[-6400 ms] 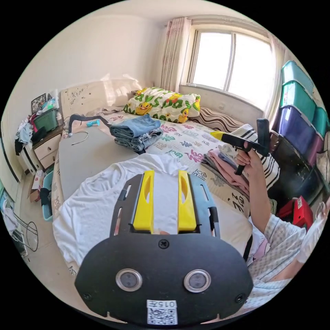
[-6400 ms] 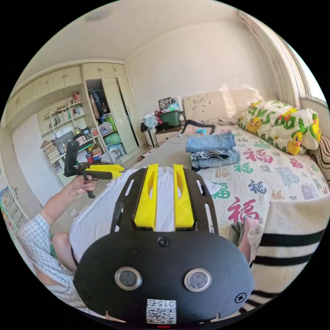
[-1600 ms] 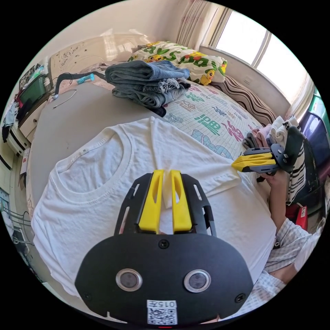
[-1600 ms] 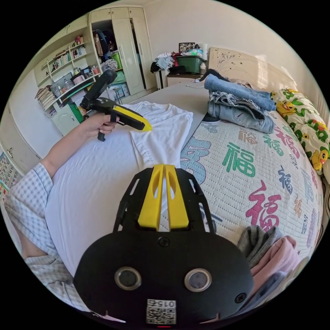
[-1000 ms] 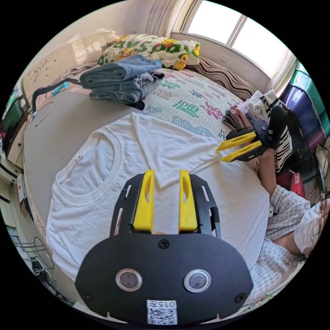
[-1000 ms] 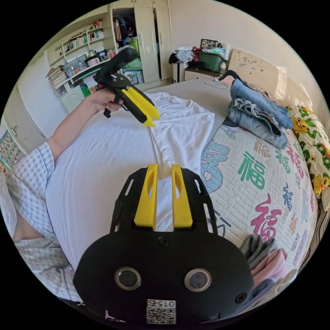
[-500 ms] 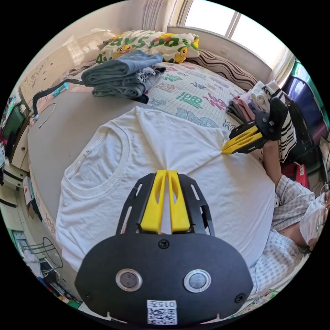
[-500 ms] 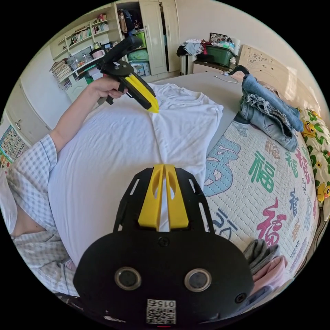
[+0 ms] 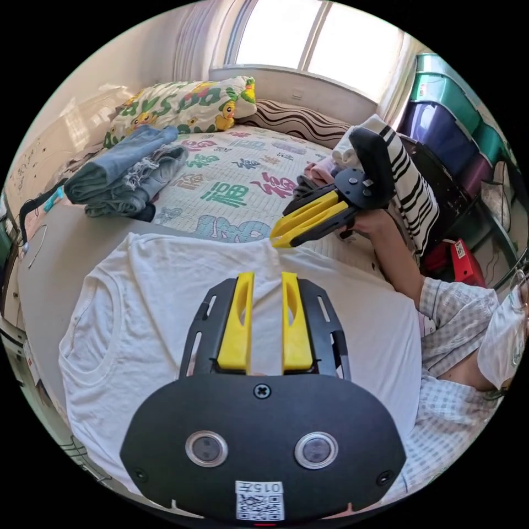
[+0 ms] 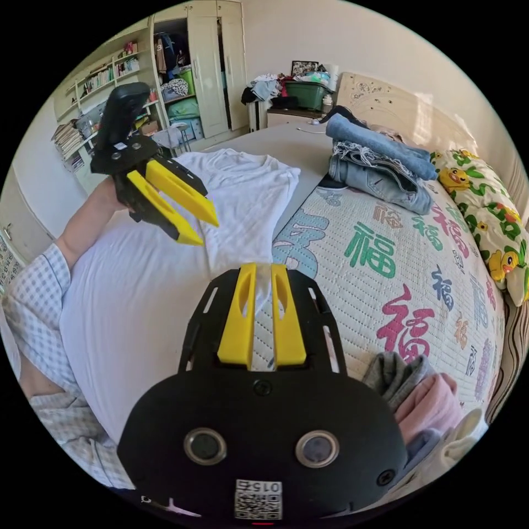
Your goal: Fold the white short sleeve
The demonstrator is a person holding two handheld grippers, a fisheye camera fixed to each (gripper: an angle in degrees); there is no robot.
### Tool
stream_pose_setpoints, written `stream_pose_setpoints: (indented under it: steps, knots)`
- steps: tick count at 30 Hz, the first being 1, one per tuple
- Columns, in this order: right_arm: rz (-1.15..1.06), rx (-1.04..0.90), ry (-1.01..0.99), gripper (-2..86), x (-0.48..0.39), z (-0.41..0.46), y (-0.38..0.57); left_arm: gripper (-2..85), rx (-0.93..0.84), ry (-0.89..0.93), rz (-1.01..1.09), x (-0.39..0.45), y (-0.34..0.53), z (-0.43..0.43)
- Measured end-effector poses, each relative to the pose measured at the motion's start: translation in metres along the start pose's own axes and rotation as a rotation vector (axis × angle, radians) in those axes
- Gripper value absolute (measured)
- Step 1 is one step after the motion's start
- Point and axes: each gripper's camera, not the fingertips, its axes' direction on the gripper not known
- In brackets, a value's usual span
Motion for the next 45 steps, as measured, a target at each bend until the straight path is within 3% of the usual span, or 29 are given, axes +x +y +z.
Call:
stream_pose_setpoints:
  steps: [4, 15, 20, 23, 26, 29, 33, 36, 43, 45]
  knots:
    - [0.002, -0.009, -0.026, 0.2, 0.001, 0.017, -0.006, 7.7, -0.068, -0.016, 0.069, 0.022, 0.003, 0.027]
    - [0.038, -0.037, -0.043, -1.0, 0.001, 0.07, -0.02, 5.6, -0.043, -0.089, 0.065, 0.022, 0.045, 0.018]
    - [0.049, -0.011, -0.08, -0.7, 0.001, 0.074, -0.016, 6.5, -0.062, 0.004, 0.026, -0.006, 0.069, -0.001]
    - [0.123, 0.123, -0.106, -0.5, 0.015, 0.056, -0.003, 6.9, 0.014, 0.036, -0.056, -0.037, 0.106, -0.071]
    - [0.13, 0.282, -0.072, -0.4, 0.008, 0.041, 0.006, 7.2, 0.138, -0.047, -0.155, -0.055, 0.186, -0.18]
    - [0.083, 0.378, -0.054, -0.2, -0.025, 0.038, -0.004, 7.4, 0.279, -0.188, -0.296, -0.069, 0.316, -0.276]
    - [-0.049, 0.256, -0.035, 0.9, -0.098, 0.068, -0.081, 7.9, 0.279, -0.327, -0.624, -0.125, 0.516, -0.322]
    - [-0.162, 0.158, -0.041, 2.9, -0.168, 0.105, -0.175, 10.2, 0.281, -0.166, -0.738, -0.167, 0.613, -0.308]
    - [-0.319, 0.017, -0.259, 8.0, -0.356, 0.251, -0.394, 9.4, 0.257, -0.184, -0.574, -0.167, 0.648, -0.252]
    - [-0.368, -0.059, -0.237, 9.8, -0.426, 0.316, -0.445, 7.2, 0.266, -0.296, -0.534, -0.15, 0.655, -0.252]
